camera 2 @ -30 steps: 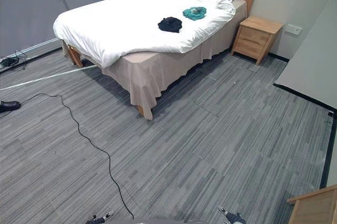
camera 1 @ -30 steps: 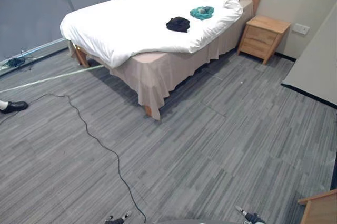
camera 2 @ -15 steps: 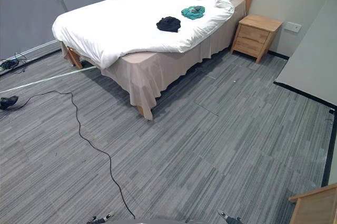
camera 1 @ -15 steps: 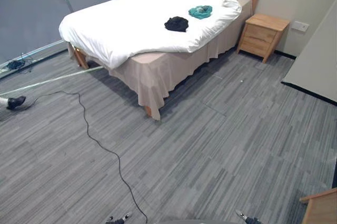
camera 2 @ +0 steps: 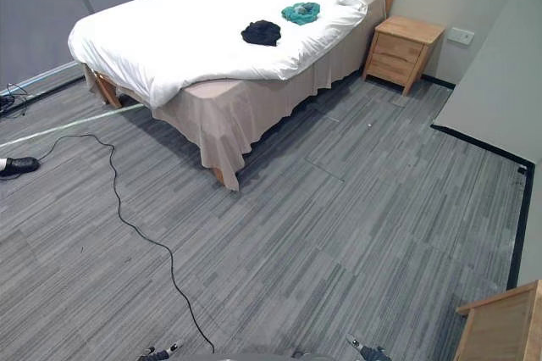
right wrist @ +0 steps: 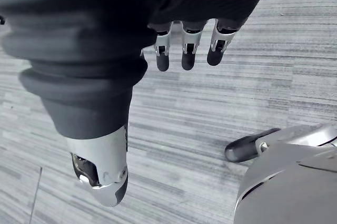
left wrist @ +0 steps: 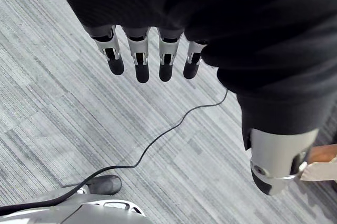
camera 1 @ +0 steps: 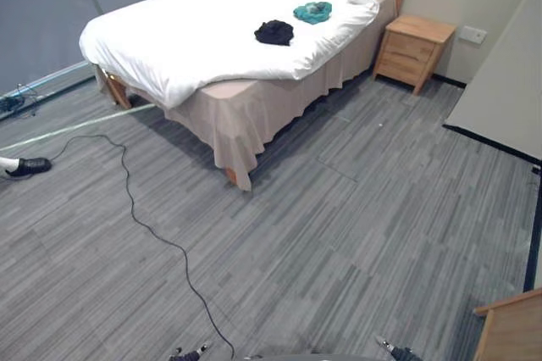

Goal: Tidy the bed and pick cloth on bed and put in laundry

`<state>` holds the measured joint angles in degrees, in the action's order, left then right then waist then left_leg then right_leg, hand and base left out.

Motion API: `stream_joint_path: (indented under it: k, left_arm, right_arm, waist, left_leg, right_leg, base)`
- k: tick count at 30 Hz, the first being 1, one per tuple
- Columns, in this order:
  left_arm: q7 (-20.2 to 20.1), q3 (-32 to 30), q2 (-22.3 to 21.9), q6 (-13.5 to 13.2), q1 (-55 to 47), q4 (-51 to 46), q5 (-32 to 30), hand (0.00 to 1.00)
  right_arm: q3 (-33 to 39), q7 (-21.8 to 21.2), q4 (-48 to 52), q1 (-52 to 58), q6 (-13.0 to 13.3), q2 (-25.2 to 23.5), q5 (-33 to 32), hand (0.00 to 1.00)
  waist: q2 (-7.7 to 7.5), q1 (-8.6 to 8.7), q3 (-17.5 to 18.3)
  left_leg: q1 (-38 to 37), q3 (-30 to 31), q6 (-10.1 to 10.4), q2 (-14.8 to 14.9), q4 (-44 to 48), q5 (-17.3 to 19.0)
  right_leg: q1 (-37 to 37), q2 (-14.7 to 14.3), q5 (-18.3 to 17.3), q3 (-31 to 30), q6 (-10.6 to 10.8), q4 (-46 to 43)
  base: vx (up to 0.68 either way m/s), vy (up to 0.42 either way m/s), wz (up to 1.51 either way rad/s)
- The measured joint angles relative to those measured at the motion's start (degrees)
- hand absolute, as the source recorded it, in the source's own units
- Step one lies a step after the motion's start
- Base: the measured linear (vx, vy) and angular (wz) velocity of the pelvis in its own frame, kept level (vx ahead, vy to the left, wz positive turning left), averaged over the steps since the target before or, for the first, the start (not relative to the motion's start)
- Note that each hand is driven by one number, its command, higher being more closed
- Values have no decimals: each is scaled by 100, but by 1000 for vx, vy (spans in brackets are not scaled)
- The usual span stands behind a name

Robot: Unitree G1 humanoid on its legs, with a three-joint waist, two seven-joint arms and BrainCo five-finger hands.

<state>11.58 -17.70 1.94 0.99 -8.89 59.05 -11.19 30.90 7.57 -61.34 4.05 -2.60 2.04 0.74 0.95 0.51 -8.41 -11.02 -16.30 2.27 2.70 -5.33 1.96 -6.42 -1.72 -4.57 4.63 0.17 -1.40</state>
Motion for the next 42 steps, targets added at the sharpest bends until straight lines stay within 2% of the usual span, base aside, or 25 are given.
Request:
stream_joint_path:
  k: [1, 2, 4, 7, 9, 11, 13, 14, 15, 16, 17, 18, 19, 20, 22, 25, 27, 30, 32, 33, 34, 35, 37, 40, 42]
  left_arm:
    - [-1, 19, 14, 0, 4, 0, 23, 0]
    - [-1, 111, 72, 1, 60, 1, 51, 0]
    - [-1, 240, 161, 2, 185, 32, 109, 0]
    - [1, 242, 259, 16, 317, 134, 158, 0]
    - [-3, 239, 242, 38, 380, 148, 159, 0]
    - [-5, 224, 238, 37, 529, 184, 153, 0]
    - [-3, 143, 242, 34, 804, 338, 146, 0]
    - [-6, 123, 223, 34, 860, 382, 142, 0]
    - [-12, 53, 83, 28, 1012, 465, 135, 0]
    - [-25, 16, -45, 26, 1028, 475, 135, 0]
    - [-35, -58, -192, -28, 1025, 447, 113, 0]
    - [-34, -85, -233, -28, 1010, 389, 75, 0]
    - [-32, -98, -263, -19, 997, 360, 76, 0]
    - [-32, -96, -303, -23, 946, 283, 86, 0]
    - [-15, -59, -303, -51, 868, -275, 281, 0]
    - [5, 7, -248, -165, 883, -512, 419, 0]
    - [7, 4, -226, -222, 886, -652, 533, 0]
    - [8, 4, -231, -257, 887, -656, 580, 0]
    - [5, -4, -259, -246, 885, -494, 576, 0]
    - [-4, -37, -285, -251, 826, -451, 581, 0]
    - [-28, -87, -215, -242, 853, -442, 561, 0]
    - [-33, -75, -162, -243, 825, -444, 532, 0]
    - [-37, -6, -177, -187, 829, -367, 464, 0]
    - [-30, 252, -117, -114, 833, -155, 424, 0]
    - [-28, 415, -20, -85, 861, -113, 423, 0]
  right_arm:
    - [0, 1, 1, -40, 0, -11, -1, 0]
    - [2, 3, 32, -74, 1, -49, -4, 0]
    - [9, -4, 87, -120, -2, -123, -11, 0]
    - [9, -2, 87, -20, -18, -172, -12, 0]
    - [6, 1, 39, 6, -9, -165, -17, 0]
    - [0, 2, -32, 2, -7, -172, -26, 0]
    - [24, 7, -78, 30, -12, -172, -30, 0]
    - [36, 7, -85, 49, -16, -168, -30, 0]
    - [209, 8, -92, 27, -15, -73, -29, 0]
    - [263, 4, -89, 4, -8, -52, -29, 0]
    - [352, 0, -48, -25, -2, -37, -26, 0]
    - [496, -6, -89, -135, -15, -41, -22, 0]
    - [574, -6, -78, -140, -26, -56, -29, 0]
    - [593, 1, -76, -110, -16, -65, -28, 0]
    - [42, 119, -66, -142, -7, 57, -29, 0]
    - [-283, 139, -13, -270, 2, 104, -26, 0]
    - [-450, 149, -23, -520, -3, 153, -11, 0]
    - [-664, 122, -5, -649, 18, 215, 81, 0]
    - [-675, 121, -9, -574, 27, 254, 206, 0]
    - [-596, 119, -6, -460, 14, 230, 225, 0]
    - [-599, 123, -25, -374, -11, 43, 259, 0]
    - [-609, 106, -36, -358, -6, 30, 349, 0]
    - [-598, 102, -56, -318, 6, 23, 565, 0]
    - [-648, 99, 6, -310, 3, 46, 608, 0]
    - [-720, 105, 162, -316, 57, 106, 602, 0]
  waist:
    - [-10, -1, -6]
    - [-37, 23, -71]
    - [-111, 9, -248]
    - [-231, 183, -359]
    - [-169, 202, -420]
    - [-145, 239, -433]
    - [-214, 361, -494]
    - [-221, 405, -504]
    - [12, 511, -630]
    - [202, 517, -648]
    - [344, 470, -632]
    - [298, 500, -686]
    - [310, 508, -695]
    - [330, 492, -743]
    - [284, 273, -949]
    - [151, 146, -975]
    - [116, 26, -988]
    - [44, 1, -1008]
    - [128, 14, -962]
    - [208, 9, -914]
    - [-116, 7, -854]
    - [-184, 0, -763]
    - [-222, 69, -734]
    - [-153, 221, -765]
    - [-24, 205, -829]
  left_leg:
    - [53, -3, -15, 2, 19, 57]
    - [68, -57, -40, -16, 68, 105]
    - [9, -49, -89, 6, 76, 197]
    - [-38, 177, -42, 132, 344, 416]
    - [-188, 248, 93, 367, 384, 526]
    - [-254, 314, 289, 571, 368, 654]
    - [-448, 524, 598, 660, 332, 910]
    - [-503, 580, 655, 674, 323, 1011]
    - [-748, 688, 508, 924, 311, 1264]
    - [-820, 648, 255, 1034, 305, 1394]
    - [-905, 584, 262, 1133, 533, 1126]
    - [-553, 533, 622, 1334, 1620, 921]
    - [-186, 549, 618, 1514, 2530, 765]
    - [572, 562, 240, 1969, 4306, 29]
    - [1628, 619, 47, 2360, 7163, 106]
    - [2353, 301, 60, 2132, 7324, 322]
    - [2737, -185, 398, 1724, 5989, 572]
    - [2679, -1423, 456, 1082, 3186, 520]
    - [2407, -2747, 234, 803, 1668, -109]
    - [2278, -3168, -533, 690, 1382, -438]
    - [2082, -3043, -1449, 376, 1459, -271]
    - [2070, -2934, -1532, 291, 1487, -107]
    - [1722, -2261, -1238, -32, 1394, 147]
    - [1166, -1420, -1089, -214, 1282, 270]
    - [694, -743, -939, -165, 1154, 279]
  right_leg:
    - [223, 23, -180, 10, 39, -358]
    - [595, 122, -575, 51, 350, -1145]
    - [1695, 402, -607, 395, 621, -3438]
    - [2381, 1021, -757, 890, 485, -4661]
    - [2469, 1112, -786, 990, 477, -3856]
    - [2422, 1072, -186, 940, 495, -1889]
    - [2408, 1242, 685, 779, 741, -41]
    - [2432, 1311, 789, 748, 767, -62]
    - [2583, 1191, 1308, 810, 700, -802]
    - [2775, 1085, 1124, 810, 676, -1314]
    - [3124, 979, 609, 746, 352, -2234]
    - [3083, 901, 266, 805, 89, -2590]
    - [2928, 836, 136, 861, 27, -2548]
    - [2454, 613, -19, 953, -143, -2260]
    - [1378, 151, -132, 891, -368, -1661]
    - [604, 20, -251, 740, -459, -1097]
    - [229, 72, -303, 580, -466, -782]
    - [-387, 294, -464, 627, -236, -299]
    - [-853, 276, -648, 790, 28, -34]
    - [-1204, 163, -824, 869, 202, -10]
    - [-1471, 390, -924, 1027, 305, -181]
    - [-1305, 499, -954, 1134, 520, -598]
    - [-95, 978, -546, 1114, 1235, -3908]
    - [793, 1154, -1037, 945, 1080, -5269]
    - [1334, 1163, -1291, 805, 761, -4036]
  base:
    - [20, -38, -12]
    - [18, -43, -4]
    - [24, -59, -5]
    - [133, -87, 35]
    - [319, -159, 24]
    - [379, -241, 20]
    - [498, -356, 33]
    - [528, -421, 37]
    - [430, -342, 21]
    - [662, -478, -7]
    - [661, -517, -27]
    - [667, -540, -28]
    - [563, -471, -10]
    - [469, -319, -5]
    - [613, -343, -46]
    - [521, -183, -35]
    - [651, -104, -35]
    - [594, 31, -8]
    - [665, 120, 29]
    - [688, 161, 63]
    - [700, 175, 75]
    - [682, 198, 90]
    - [646, 237, 122]
    - [662, 68, 166]
    - [583, -139, 173]
